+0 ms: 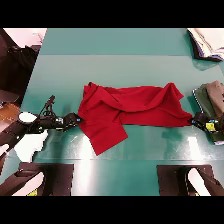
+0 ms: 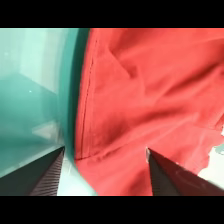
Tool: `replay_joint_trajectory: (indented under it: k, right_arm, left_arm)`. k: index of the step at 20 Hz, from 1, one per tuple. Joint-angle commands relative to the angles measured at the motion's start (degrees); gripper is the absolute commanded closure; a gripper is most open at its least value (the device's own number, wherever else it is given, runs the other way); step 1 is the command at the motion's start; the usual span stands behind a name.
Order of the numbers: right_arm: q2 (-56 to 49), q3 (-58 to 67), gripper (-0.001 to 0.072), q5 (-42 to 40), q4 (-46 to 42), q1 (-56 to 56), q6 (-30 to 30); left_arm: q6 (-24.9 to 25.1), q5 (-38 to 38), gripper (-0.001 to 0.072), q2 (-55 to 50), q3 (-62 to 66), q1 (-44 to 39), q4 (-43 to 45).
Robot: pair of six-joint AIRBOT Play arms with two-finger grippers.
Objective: Fold the shirts.
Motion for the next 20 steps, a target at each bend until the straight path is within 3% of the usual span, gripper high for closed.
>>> replay_joint_trajectory:
  k: [1,5,6,7,8,9,14,20]
  right_arm:
    - [0.07,0.07,0.0698,0.55,0.04,0.04,0.02]
    - [0.07,0.07,0.0698,0.76,0.02,0.04,0.02]
    - [0.07,0.07,0.0698,1.01,0.02,0.04,0.02]
    - [0.07,0.07,0.0698,1.18,0.02,0.04,0.02]
    - [0.07,0.07,0.0698,1.16,0.02,0.04,0.02]
    - [0.09,0.07,0.0698,1.16,0.02,0.04,0.02]
    - [0.09,6.51,0.0698,1.66,4.72,0.04,0.02]
    - [0.07,30.60,0.0698,-0.13,16.83,0.11,0.00]
  left_arm:
    - [0.52,0.98,0.0103,-0.04,-0.13,-1.14,-0.42]
    - [-1.33,5.46,0.0103,-0.09,-0.13,-7.91,-0.17]
    - [-1.68,5.35,0.0140,-0.09,-0.13,-8.02,-0.15]
    - [-1.64,4.72,0.0373,-0.09,-0.11,-8.00,-0.13]
    - [-1.53,3.80,0.0562,-0.09,-0.11,-8.02,-0.15]
    - [-1.60,3.43,0.0684,-0.07,-0.04,-8.00,-0.17]
    - [-1.62,-2.19,0.0683,0.55,12.09,-7.72,0.46]
    - [-0.52,-4.87,0.0683,1.66,54.03,-7.72,4.31]
